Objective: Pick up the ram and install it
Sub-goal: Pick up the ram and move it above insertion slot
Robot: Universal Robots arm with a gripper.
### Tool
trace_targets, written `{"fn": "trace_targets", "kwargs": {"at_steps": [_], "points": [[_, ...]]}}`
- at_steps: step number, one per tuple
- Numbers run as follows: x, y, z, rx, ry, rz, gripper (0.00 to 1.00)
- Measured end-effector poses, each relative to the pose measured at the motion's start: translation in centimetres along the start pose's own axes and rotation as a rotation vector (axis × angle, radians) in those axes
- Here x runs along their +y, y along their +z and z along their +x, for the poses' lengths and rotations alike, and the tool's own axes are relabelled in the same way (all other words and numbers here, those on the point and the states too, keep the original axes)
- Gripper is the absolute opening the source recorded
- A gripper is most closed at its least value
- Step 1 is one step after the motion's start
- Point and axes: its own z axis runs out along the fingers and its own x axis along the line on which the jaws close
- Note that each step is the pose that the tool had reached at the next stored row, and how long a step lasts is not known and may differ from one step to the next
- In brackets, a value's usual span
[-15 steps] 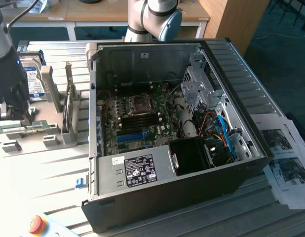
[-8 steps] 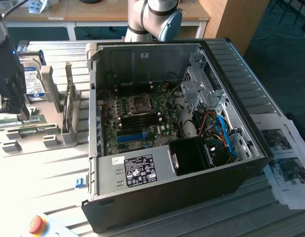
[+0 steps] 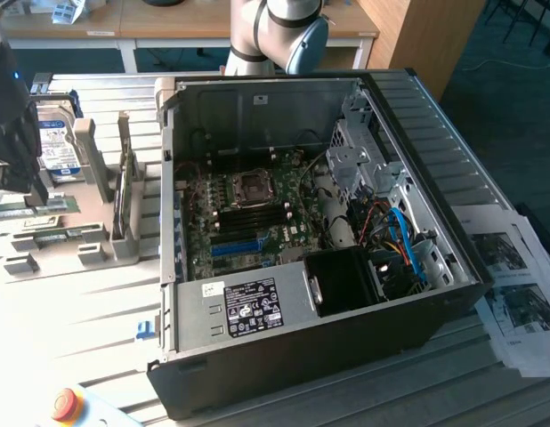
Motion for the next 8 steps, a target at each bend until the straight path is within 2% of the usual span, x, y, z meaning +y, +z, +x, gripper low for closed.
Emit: {"fn": "trace_targets", "kwargs": {"at_steps": [8], "points": [[0.10,-1.98,0.0,0.0001,0.000,0.0000,0.11]]}}
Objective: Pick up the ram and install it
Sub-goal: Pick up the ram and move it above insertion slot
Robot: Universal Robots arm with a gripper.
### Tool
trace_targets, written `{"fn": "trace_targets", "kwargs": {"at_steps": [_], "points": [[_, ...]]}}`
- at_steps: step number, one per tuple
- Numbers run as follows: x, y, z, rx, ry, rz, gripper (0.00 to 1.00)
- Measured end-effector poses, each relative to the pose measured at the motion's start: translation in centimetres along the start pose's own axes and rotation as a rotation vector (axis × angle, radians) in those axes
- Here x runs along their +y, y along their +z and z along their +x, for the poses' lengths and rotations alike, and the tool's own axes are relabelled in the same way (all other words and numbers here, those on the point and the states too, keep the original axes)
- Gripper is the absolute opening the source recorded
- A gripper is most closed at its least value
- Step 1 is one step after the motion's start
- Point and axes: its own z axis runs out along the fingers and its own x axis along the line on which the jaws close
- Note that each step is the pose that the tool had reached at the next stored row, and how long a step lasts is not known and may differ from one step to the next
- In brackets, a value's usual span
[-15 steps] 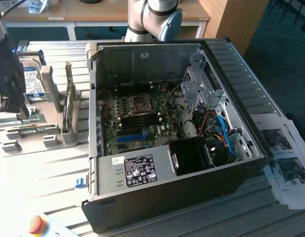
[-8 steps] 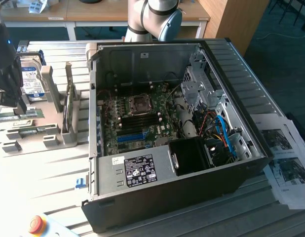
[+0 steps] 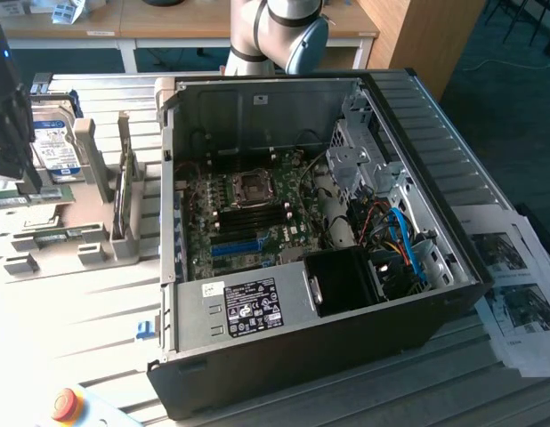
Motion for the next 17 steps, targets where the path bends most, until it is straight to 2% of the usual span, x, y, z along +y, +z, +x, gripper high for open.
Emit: {"fn": "trace_targets", "kwargs": {"at_steps": [17], "points": [[0.21,-4.42,0.0,0.0002,0.000,0.0000,0.11]]}}
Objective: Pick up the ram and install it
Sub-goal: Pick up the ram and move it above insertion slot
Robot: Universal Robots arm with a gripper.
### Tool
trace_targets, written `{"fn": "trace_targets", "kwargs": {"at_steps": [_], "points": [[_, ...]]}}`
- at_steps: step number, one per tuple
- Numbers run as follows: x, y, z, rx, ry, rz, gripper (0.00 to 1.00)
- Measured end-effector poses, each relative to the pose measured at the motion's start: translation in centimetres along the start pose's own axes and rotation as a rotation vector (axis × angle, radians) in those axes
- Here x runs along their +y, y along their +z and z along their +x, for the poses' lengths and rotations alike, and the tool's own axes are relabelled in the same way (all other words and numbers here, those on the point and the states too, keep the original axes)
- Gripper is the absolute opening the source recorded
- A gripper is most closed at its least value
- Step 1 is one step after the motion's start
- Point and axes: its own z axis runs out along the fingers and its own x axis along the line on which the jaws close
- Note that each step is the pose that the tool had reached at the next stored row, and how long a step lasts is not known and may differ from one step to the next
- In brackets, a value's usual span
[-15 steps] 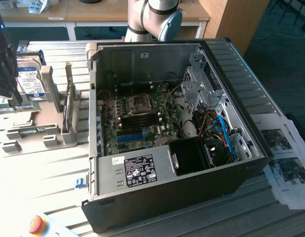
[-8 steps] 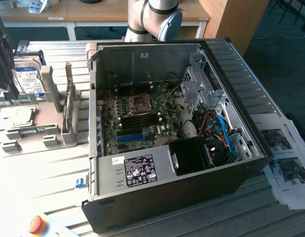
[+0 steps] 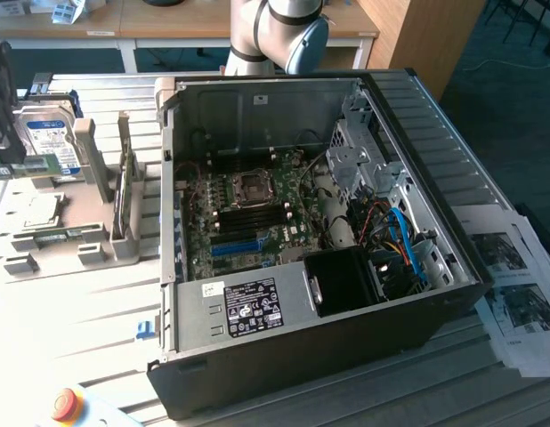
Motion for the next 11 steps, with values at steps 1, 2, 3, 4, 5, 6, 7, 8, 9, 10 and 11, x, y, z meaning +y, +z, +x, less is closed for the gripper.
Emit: {"fn": "trace_targets", "kwargs": {"at_steps": [1,2,3,4,5,6,7,8,9,10,11], "points": [[0.01,-0.29,0.0,0.0000,0.000,0.0000,0.11],[0.03,-0.59,0.0,0.0000,0.000,-0.0001,0.11],[0.04,-0.84,0.0,0.0000,0.000,0.0000,0.11],[0.05,-1.07,0.0,0.0000,0.000,0.0000,0.11],[0.05,-1.19,0.0,0.0000,0.000,0.0000,0.11],[0.06,-1.21,0.0,-0.0002,0.000,0.0002,0.11],[0.06,-1.31,0.0,0.0000,0.000,0.0000,0.11],[0.07,-1.49,0.0,0.0001,0.000,-0.0001,0.11],[0.08,-1.72,0.0,0.0001,0.000,-0.0001,0.11],[0.10,-1.99,0.0,0.0000,0.000,0.0000,0.11],[0.11,-2.27,0.0,0.0001,0.000,-0.0001,0.11]]}}
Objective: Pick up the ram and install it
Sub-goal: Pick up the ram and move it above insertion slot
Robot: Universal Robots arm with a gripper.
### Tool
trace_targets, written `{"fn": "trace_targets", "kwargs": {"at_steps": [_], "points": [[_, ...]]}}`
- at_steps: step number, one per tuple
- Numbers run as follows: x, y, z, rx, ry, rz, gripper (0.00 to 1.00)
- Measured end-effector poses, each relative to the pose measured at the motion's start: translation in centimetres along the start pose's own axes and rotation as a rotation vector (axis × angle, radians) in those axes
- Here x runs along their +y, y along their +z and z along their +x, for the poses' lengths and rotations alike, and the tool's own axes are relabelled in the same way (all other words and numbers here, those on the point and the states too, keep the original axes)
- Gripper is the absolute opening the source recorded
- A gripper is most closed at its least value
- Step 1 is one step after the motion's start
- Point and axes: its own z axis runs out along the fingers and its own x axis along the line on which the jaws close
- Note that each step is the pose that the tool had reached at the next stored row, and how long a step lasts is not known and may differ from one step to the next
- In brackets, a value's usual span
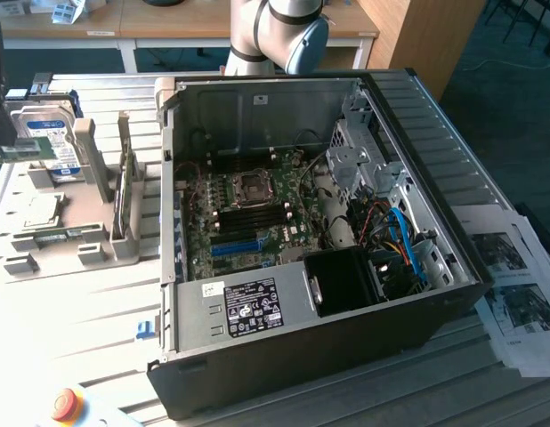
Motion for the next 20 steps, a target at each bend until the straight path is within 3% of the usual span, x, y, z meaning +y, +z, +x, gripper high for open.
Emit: {"fn": "trace_targets", "kwargs": {"at_steps": [3,20], "points": [[0.03,-0.58,0.0,-0.0001,0.000,0.0001,0.11],[0.06,-1.26,0.0,0.0000,0.000,0.0000,0.11]]}}
